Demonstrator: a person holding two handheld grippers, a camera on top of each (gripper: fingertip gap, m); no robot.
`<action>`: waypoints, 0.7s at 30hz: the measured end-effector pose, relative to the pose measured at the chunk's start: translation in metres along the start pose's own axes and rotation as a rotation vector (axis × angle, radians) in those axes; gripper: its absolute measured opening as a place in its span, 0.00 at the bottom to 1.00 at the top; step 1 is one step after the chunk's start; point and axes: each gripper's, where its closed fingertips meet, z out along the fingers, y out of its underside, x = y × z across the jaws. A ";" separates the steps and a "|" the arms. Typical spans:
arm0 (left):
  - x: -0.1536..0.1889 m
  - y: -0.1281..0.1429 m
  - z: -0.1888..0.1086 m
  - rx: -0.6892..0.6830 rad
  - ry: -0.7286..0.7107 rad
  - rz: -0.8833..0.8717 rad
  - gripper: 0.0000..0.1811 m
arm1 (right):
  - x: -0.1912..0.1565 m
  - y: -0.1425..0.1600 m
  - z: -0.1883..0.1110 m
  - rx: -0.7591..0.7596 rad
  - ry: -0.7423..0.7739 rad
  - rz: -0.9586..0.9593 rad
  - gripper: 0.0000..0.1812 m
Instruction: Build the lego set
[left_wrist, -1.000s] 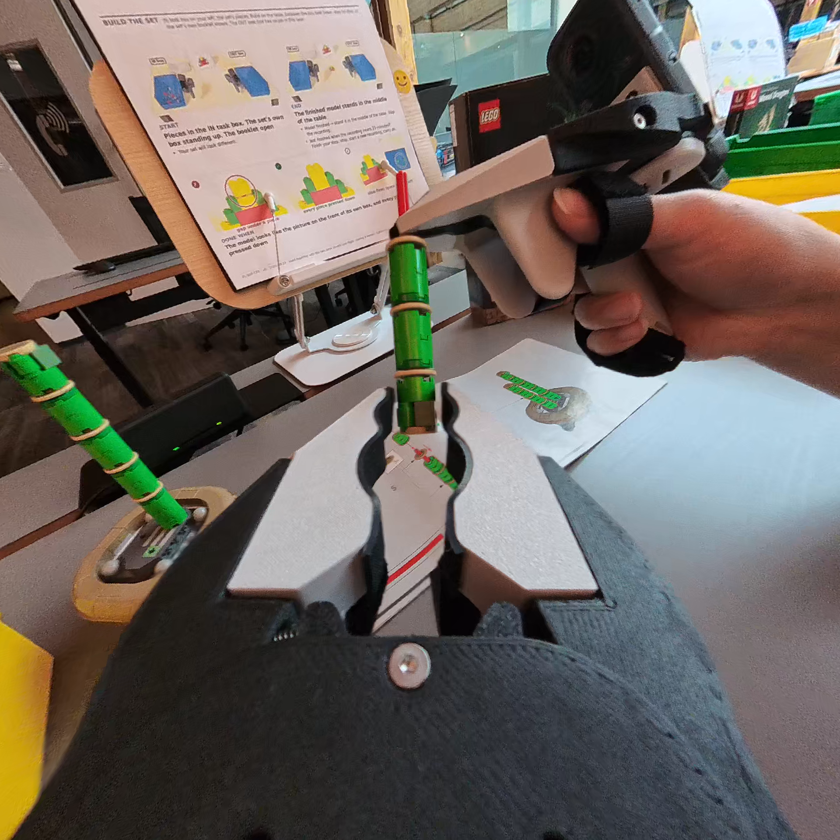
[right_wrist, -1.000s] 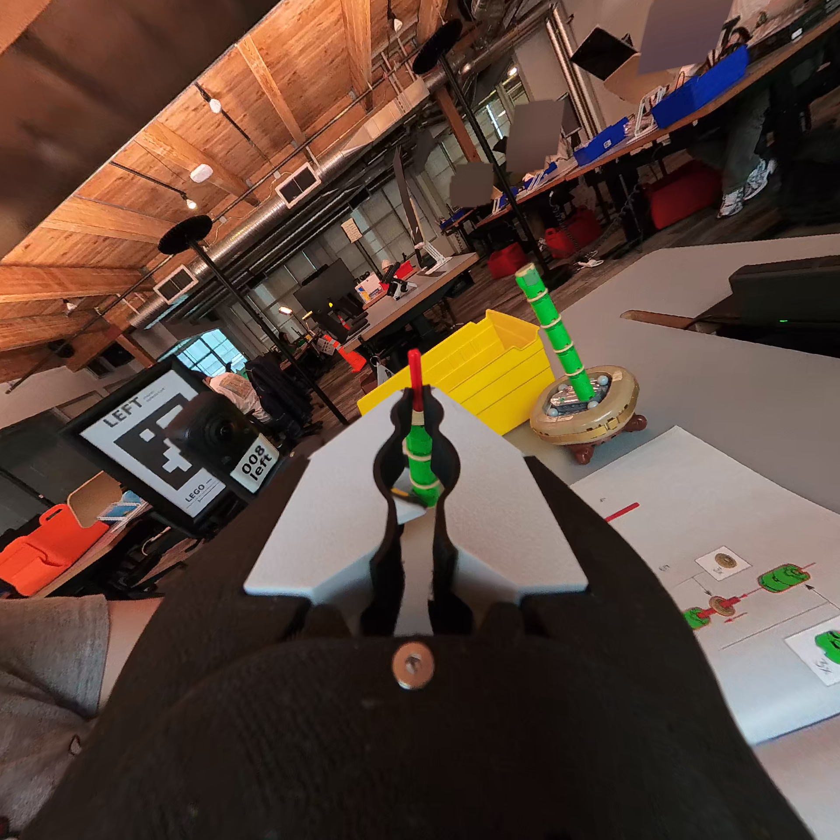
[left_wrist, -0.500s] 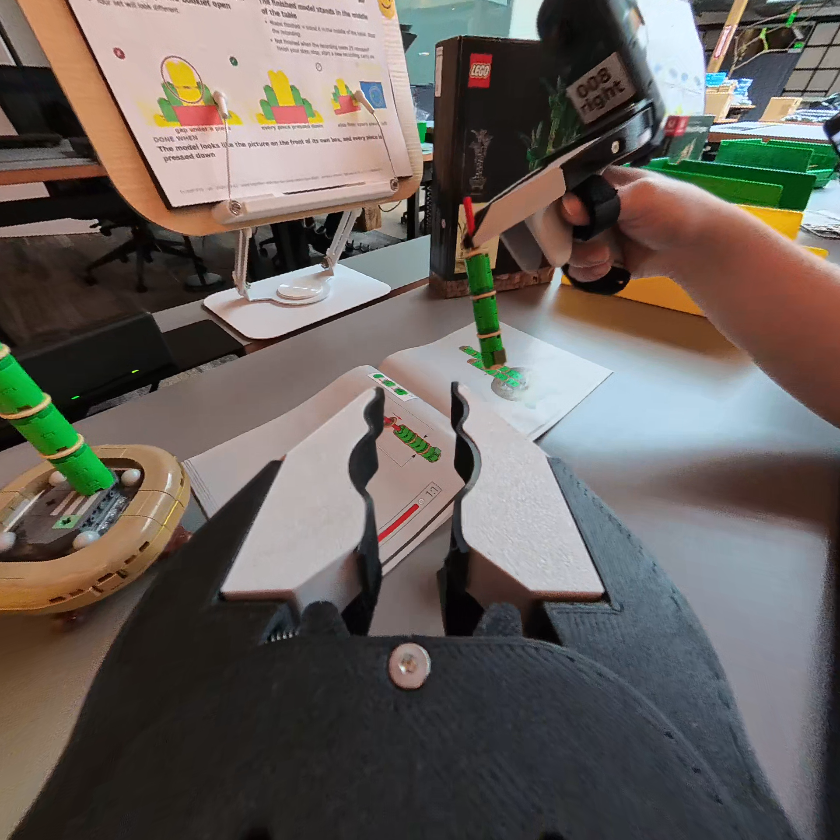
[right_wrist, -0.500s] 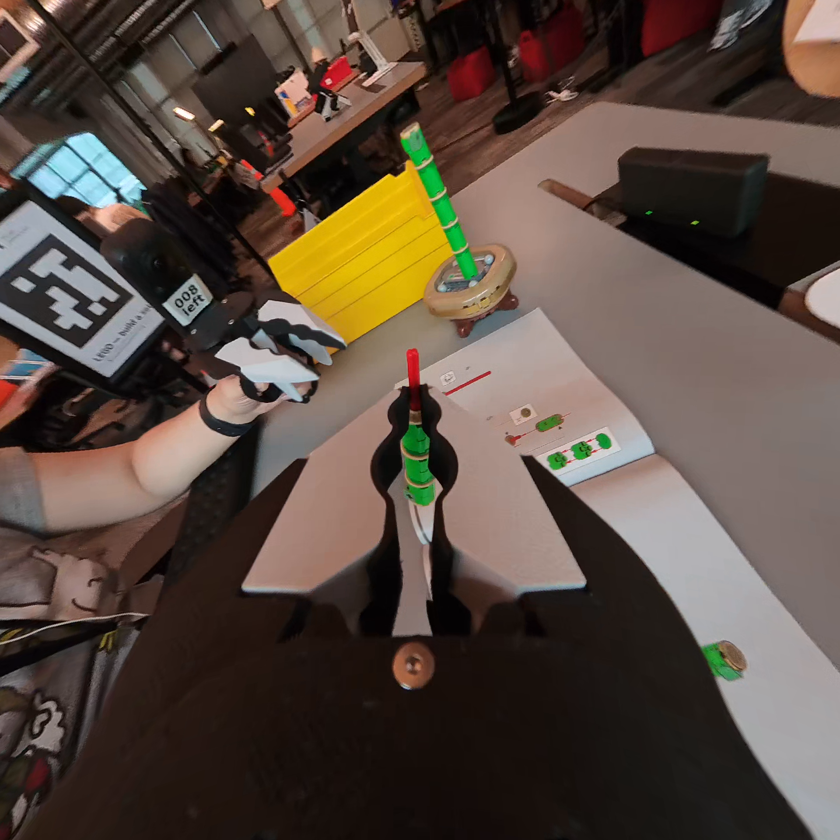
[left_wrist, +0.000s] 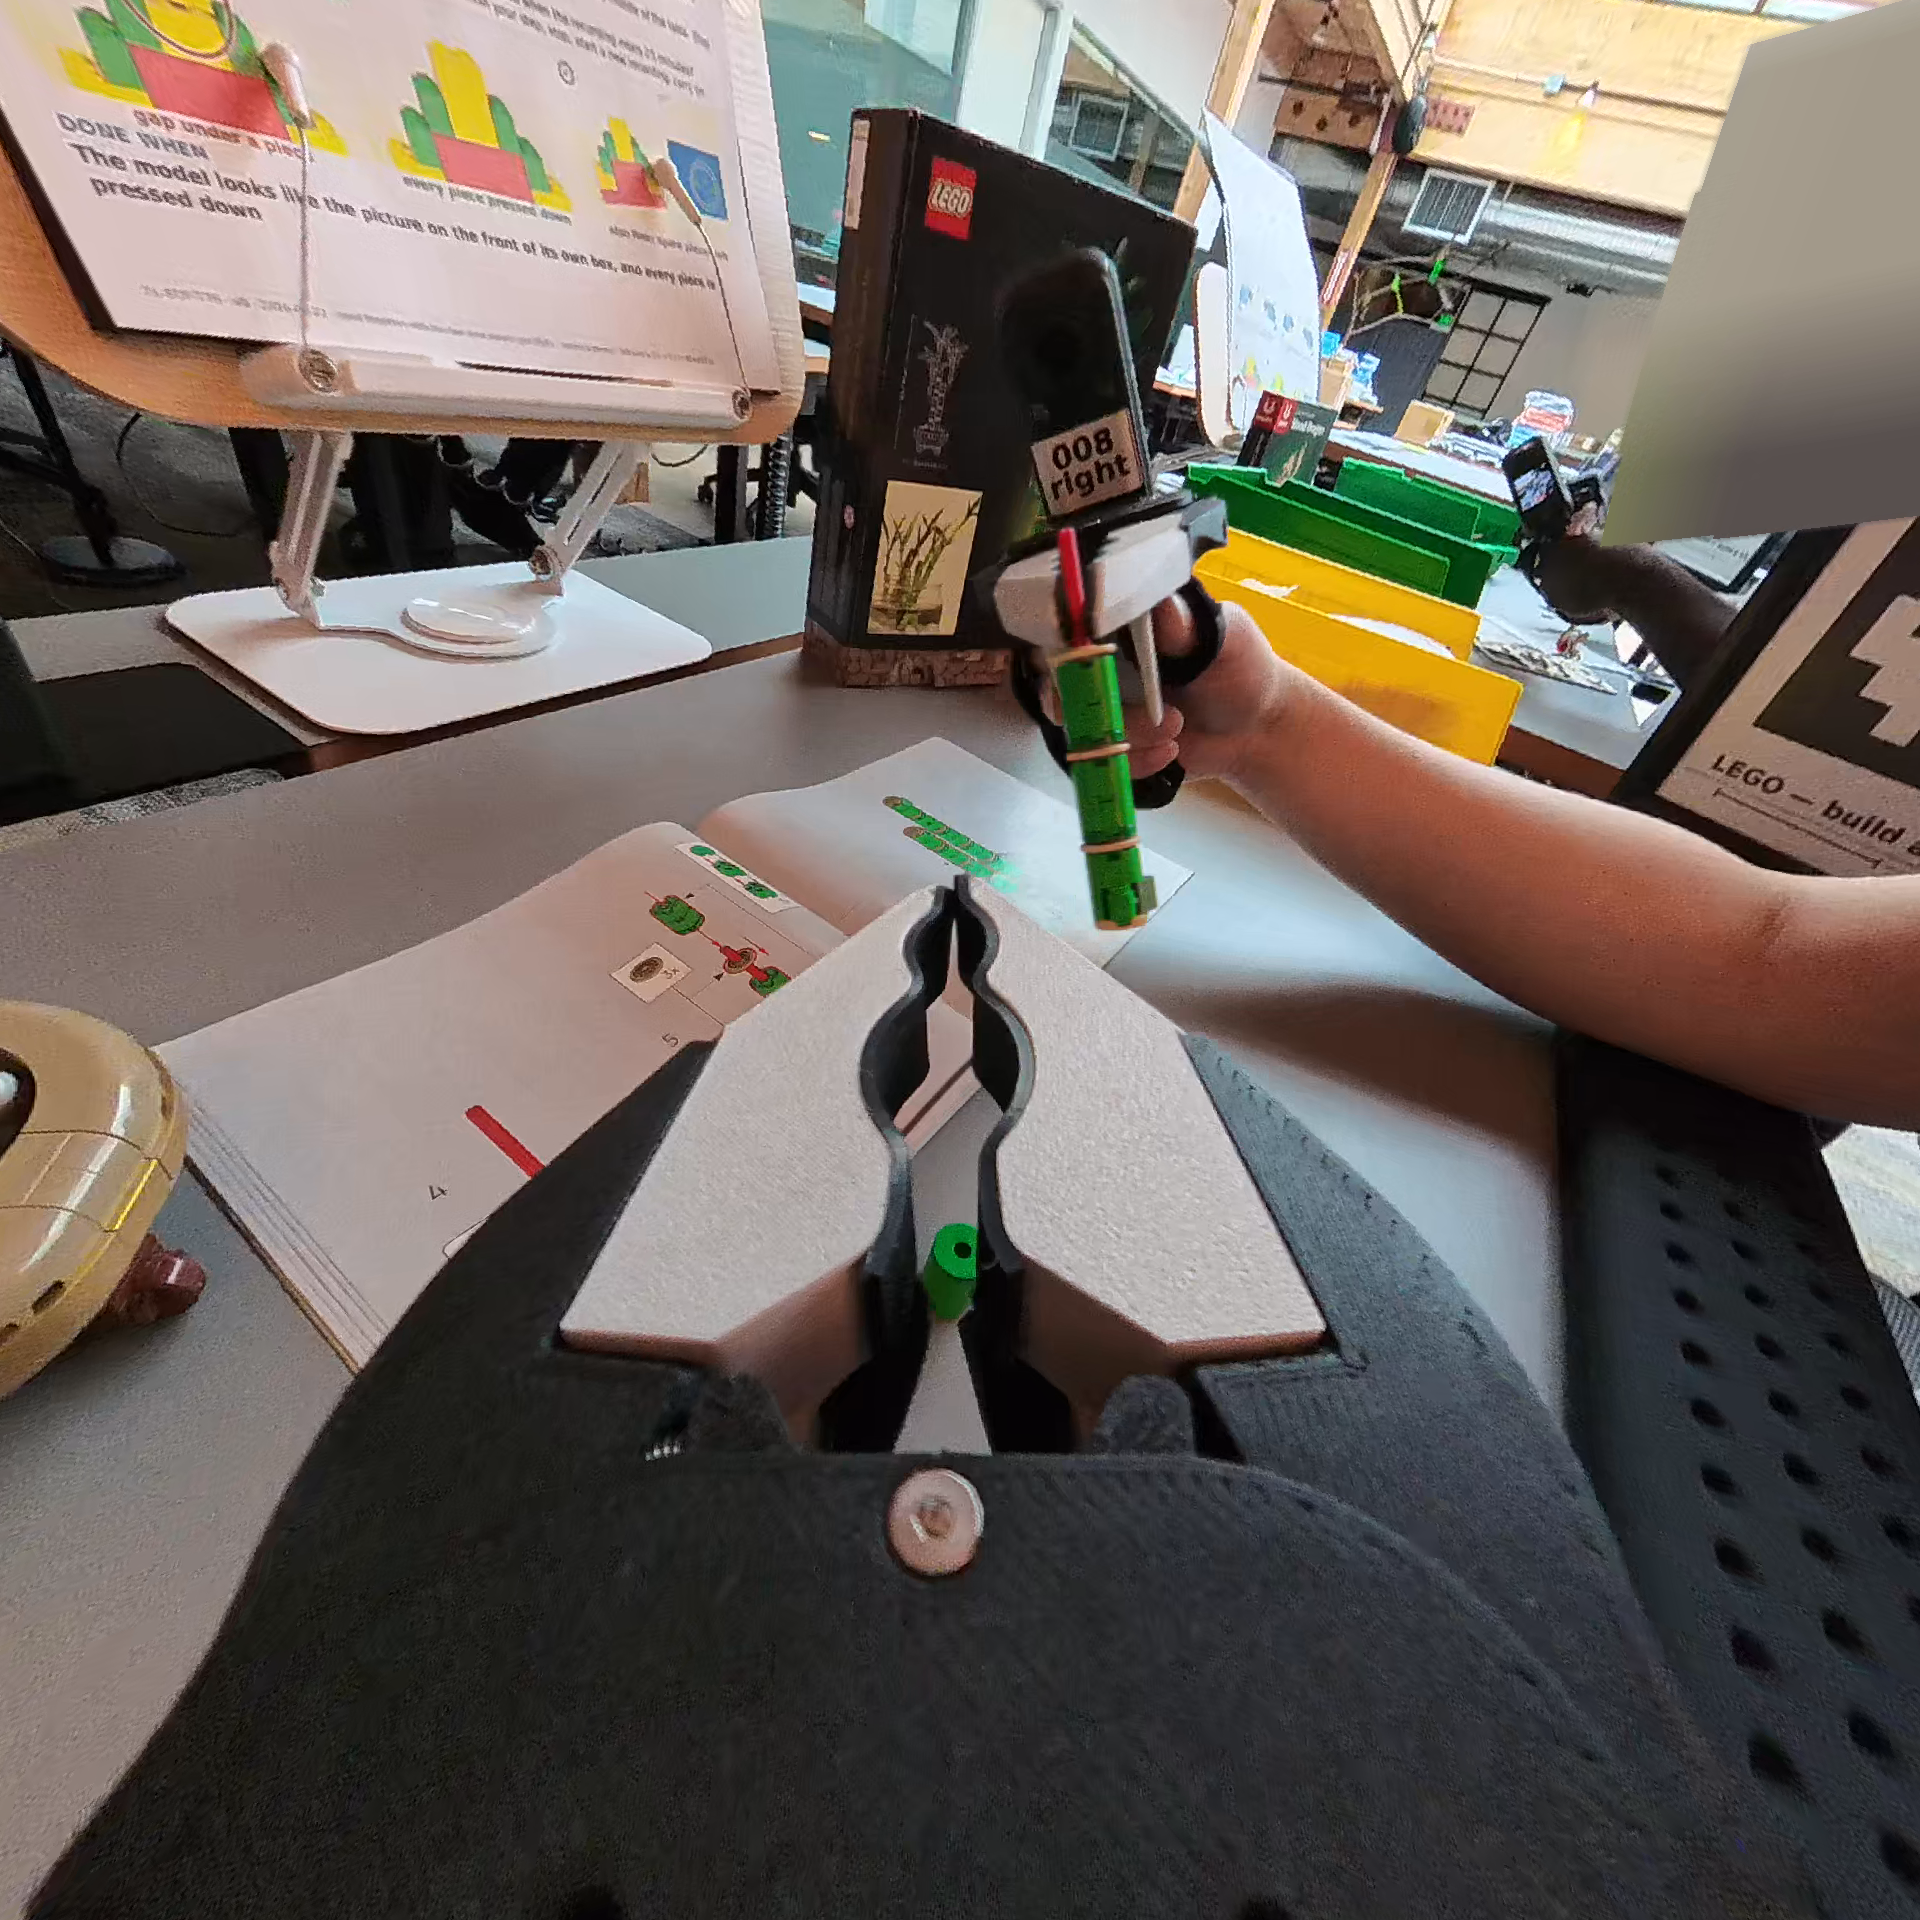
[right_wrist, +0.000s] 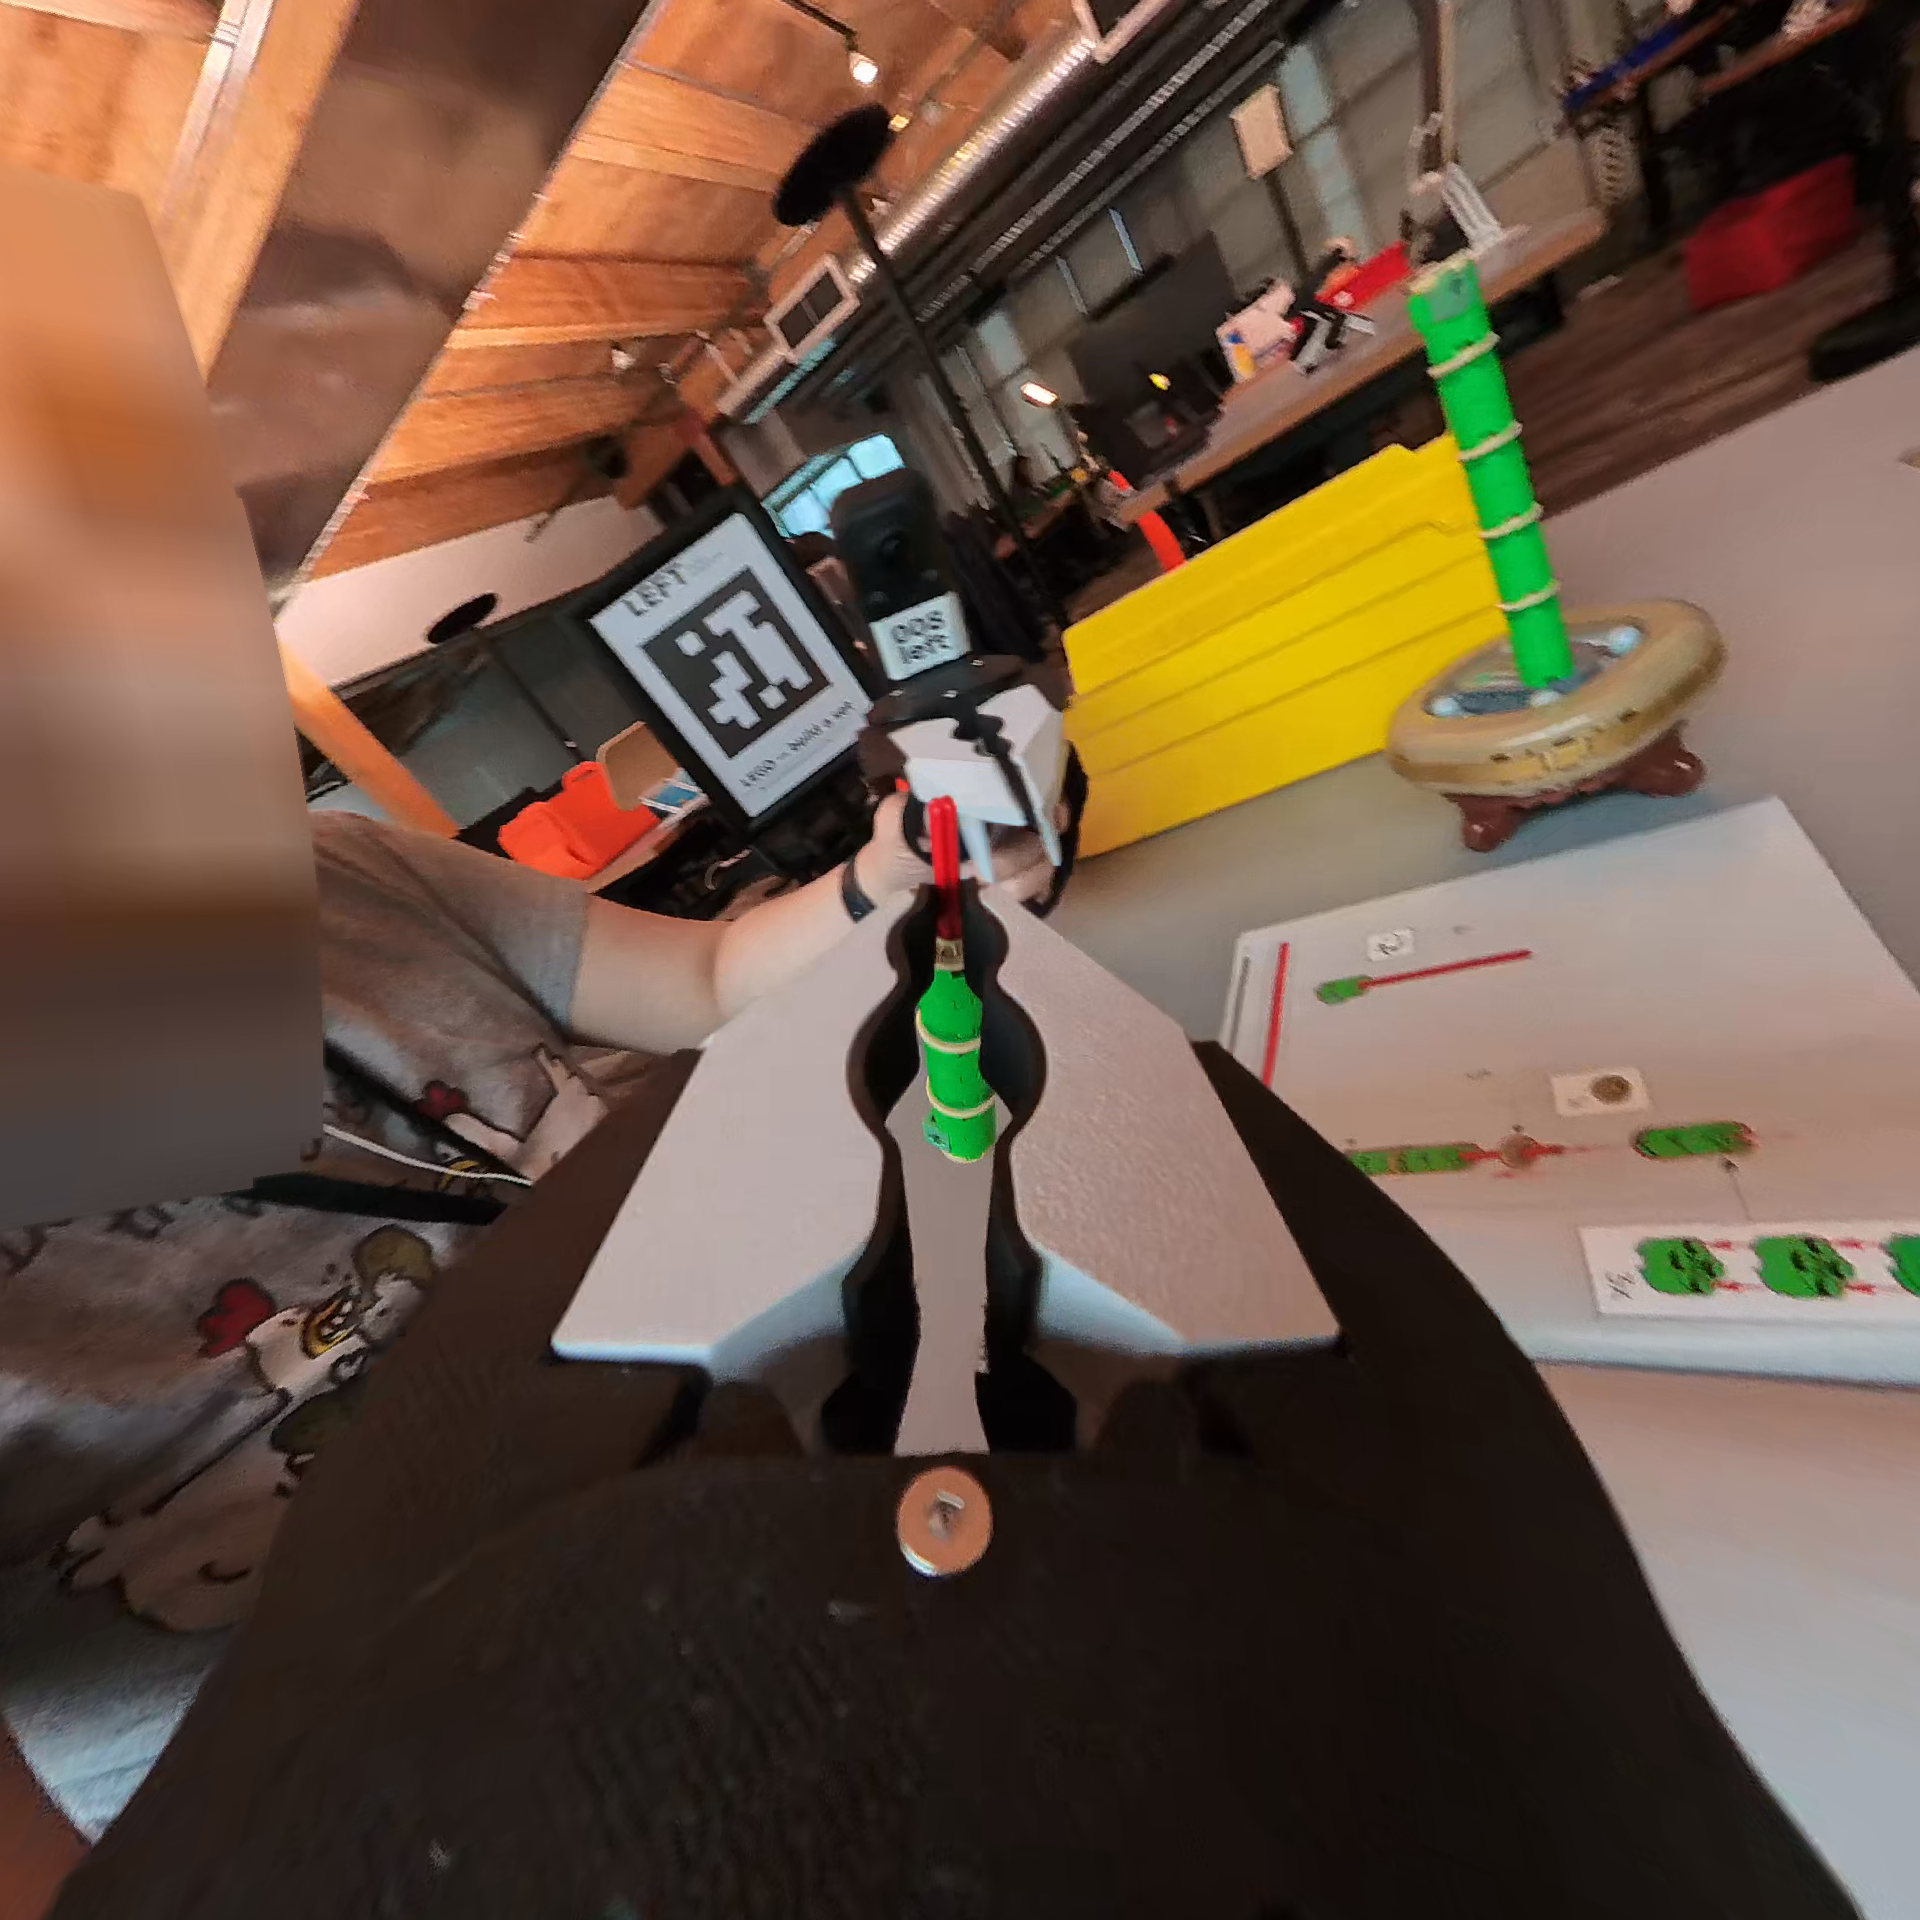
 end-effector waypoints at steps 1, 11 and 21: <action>0.001 -0.002 -0.001 0.010 0.011 -0.012 0.00 | -0.006 -0.001 -0.001 0.011 -0.038 -0.005 0.01; 0.091 -0.022 0.007 0.084 0.656 -0.476 0.26 | -0.080 -0.010 0.034 0.061 -0.435 -0.108 0.02; 0.037 -0.044 -0.021 0.221 0.396 -0.343 0.19 | -0.035 0.000 -0.002 0.031 -0.211 -0.178 0.01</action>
